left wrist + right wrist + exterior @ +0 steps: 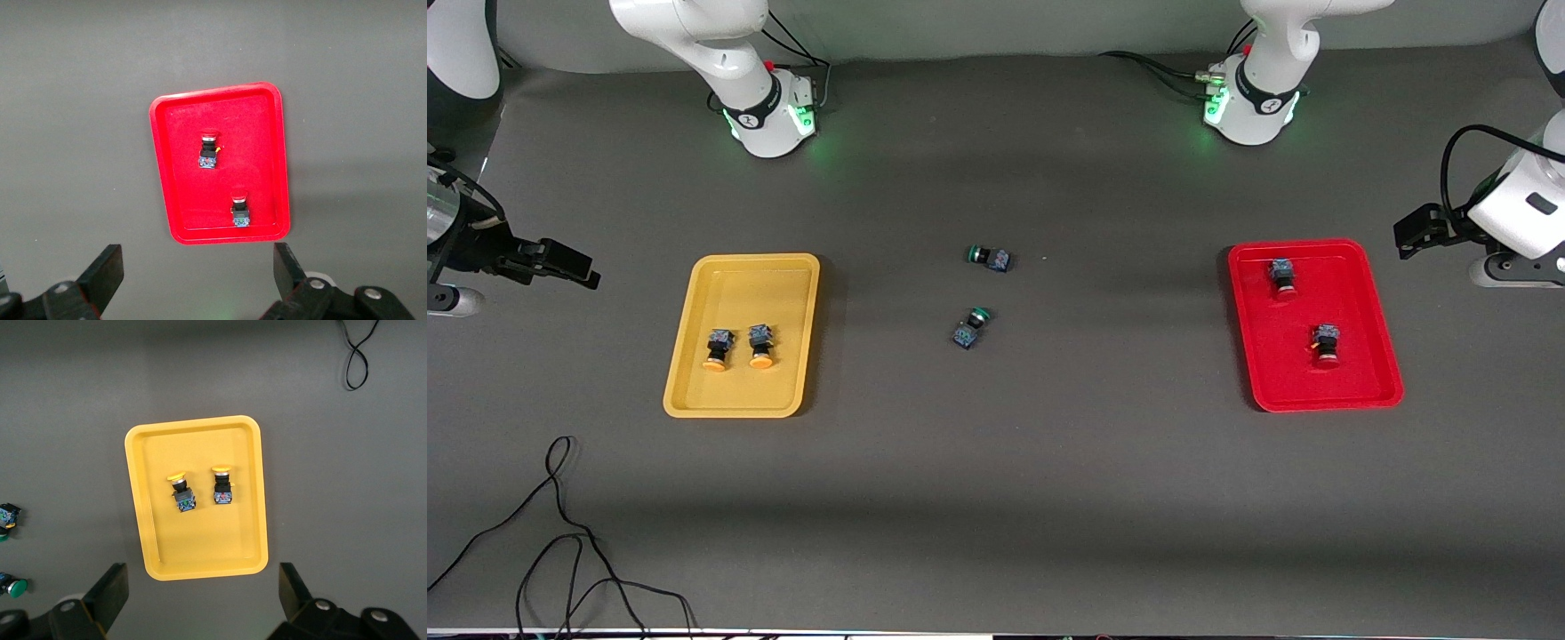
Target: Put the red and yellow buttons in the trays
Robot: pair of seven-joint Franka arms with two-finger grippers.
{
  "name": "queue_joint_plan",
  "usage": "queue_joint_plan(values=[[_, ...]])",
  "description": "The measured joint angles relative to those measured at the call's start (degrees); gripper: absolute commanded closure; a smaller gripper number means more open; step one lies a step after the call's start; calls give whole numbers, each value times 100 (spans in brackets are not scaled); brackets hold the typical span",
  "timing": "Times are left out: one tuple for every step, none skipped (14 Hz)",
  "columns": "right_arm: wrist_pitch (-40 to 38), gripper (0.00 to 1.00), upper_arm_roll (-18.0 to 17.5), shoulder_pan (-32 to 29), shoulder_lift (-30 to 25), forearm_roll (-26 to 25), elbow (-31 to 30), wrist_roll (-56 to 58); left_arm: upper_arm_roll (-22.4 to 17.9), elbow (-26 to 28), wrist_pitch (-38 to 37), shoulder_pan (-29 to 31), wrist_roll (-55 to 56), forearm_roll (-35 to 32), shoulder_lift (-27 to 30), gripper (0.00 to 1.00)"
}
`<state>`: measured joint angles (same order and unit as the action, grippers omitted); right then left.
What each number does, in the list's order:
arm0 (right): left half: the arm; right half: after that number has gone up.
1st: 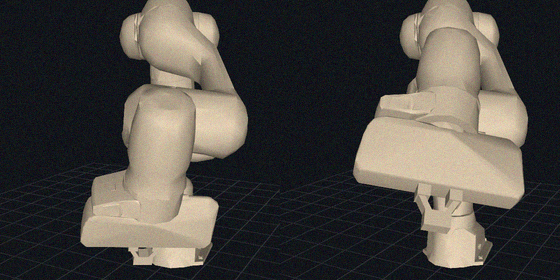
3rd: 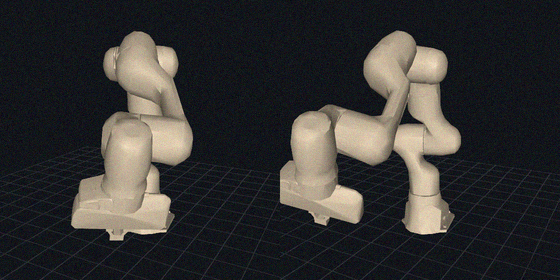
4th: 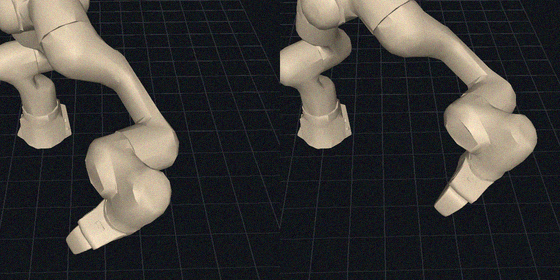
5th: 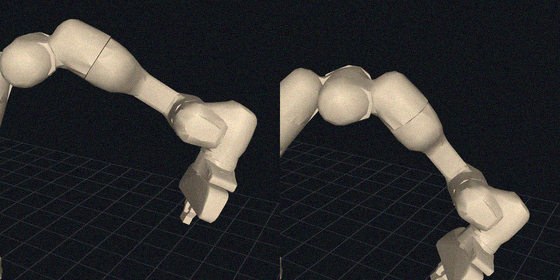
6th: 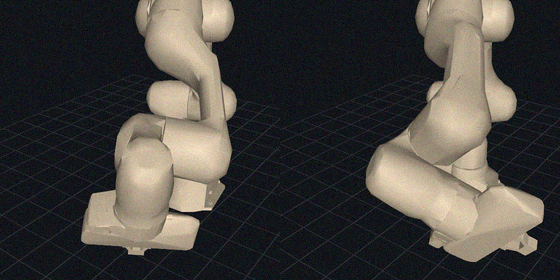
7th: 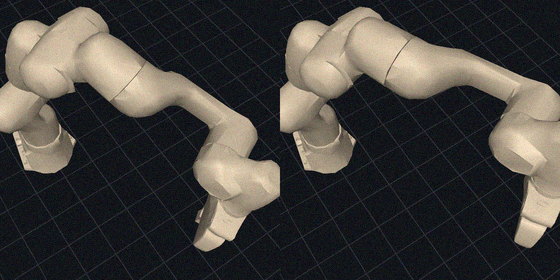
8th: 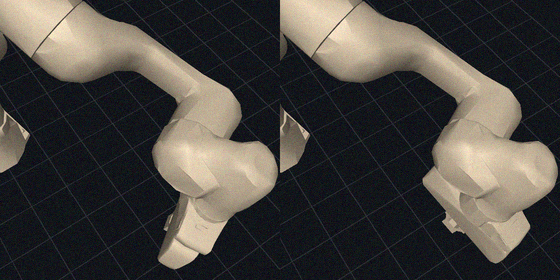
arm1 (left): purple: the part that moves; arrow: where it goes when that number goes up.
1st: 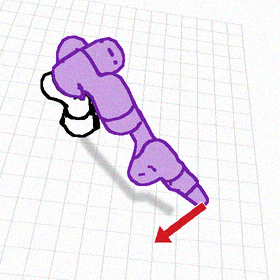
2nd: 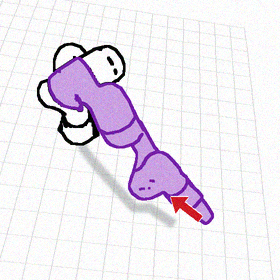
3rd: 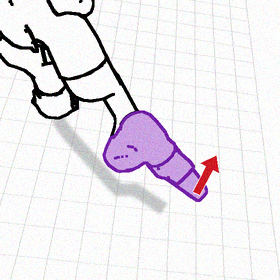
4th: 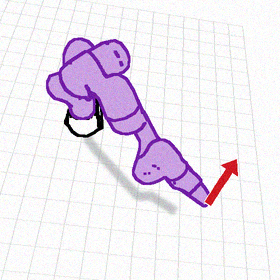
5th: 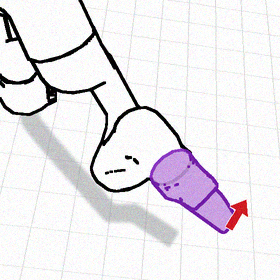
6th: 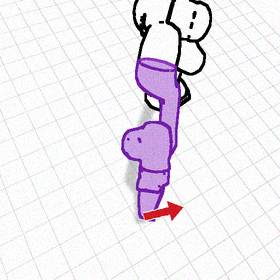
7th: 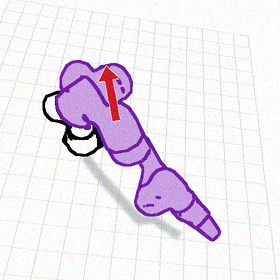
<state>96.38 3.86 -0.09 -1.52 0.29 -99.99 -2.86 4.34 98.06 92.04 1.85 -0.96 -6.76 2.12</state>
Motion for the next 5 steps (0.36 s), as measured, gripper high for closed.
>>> queue_joint_plan(values=[[-17,0,-35,-25,8,-6,31,0,0,-16,-2,0,0,1,0,0],[-62,0,-81,-59,9,-6,49,0,0,-30,-11,0,0,2,0,0],[-104,0,-105,-71,9,-6,55,0,0,-34,-14,0,0,2,0,0],[-144,0,-116,-71,9,-6,56,0,0,-34,-18,0,0,3,0,0],[-193,0,-124,-71,9,-6,59,0,0,-34,-36,0,0,3,0,0]])
